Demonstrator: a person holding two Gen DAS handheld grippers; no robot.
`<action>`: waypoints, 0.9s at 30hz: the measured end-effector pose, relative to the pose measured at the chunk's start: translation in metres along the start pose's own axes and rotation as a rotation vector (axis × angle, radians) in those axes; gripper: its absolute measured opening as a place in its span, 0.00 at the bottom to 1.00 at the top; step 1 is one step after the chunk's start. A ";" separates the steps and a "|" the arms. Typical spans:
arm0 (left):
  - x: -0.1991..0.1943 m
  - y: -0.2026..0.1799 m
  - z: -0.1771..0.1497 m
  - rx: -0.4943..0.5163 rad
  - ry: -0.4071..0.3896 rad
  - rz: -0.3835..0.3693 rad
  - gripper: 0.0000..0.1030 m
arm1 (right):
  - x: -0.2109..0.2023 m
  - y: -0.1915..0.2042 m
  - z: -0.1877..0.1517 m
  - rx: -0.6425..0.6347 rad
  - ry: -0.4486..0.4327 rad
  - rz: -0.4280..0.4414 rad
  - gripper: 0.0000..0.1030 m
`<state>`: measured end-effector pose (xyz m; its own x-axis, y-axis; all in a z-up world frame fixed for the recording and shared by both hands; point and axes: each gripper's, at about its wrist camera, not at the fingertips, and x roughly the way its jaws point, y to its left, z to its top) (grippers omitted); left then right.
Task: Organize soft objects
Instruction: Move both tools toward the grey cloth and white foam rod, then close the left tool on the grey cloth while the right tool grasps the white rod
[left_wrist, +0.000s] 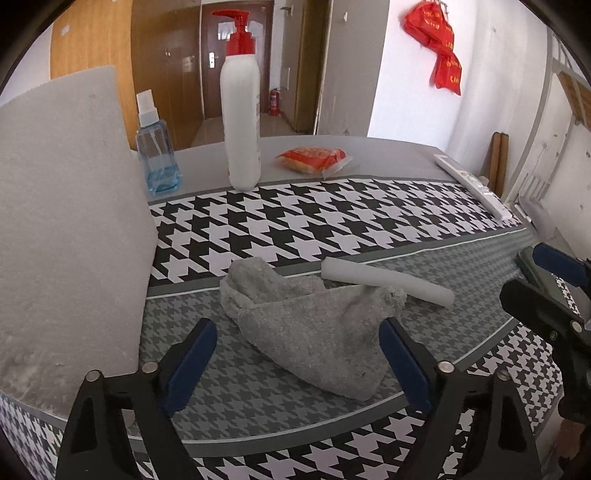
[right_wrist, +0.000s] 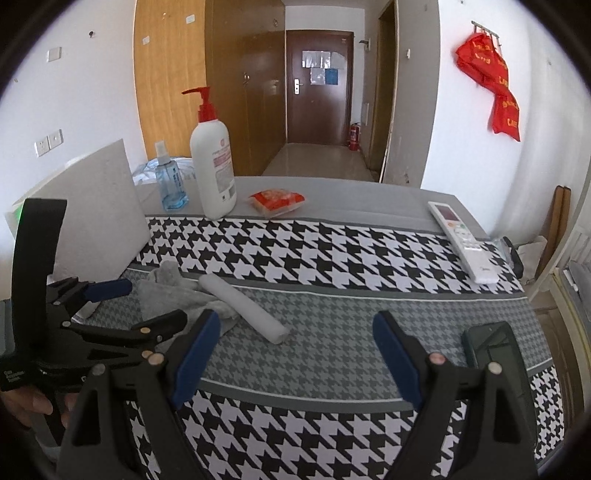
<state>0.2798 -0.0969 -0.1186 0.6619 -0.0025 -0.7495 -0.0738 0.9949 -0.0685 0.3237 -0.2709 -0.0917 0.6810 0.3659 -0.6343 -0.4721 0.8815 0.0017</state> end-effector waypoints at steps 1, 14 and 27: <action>0.001 0.000 0.000 0.002 0.004 -0.002 0.84 | 0.001 -0.001 0.000 0.000 0.000 0.002 0.85; 0.011 -0.002 0.001 0.014 0.041 -0.022 0.65 | 0.012 0.003 0.002 -0.030 0.030 0.001 0.85; 0.019 -0.007 0.004 0.051 0.050 -0.023 0.38 | 0.031 0.009 0.004 -0.055 0.083 0.025 0.85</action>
<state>0.2956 -0.1035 -0.1301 0.6251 -0.0295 -0.7800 -0.0195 0.9984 -0.0534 0.3429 -0.2509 -0.1082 0.6210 0.3601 -0.6962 -0.5202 0.8538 -0.0224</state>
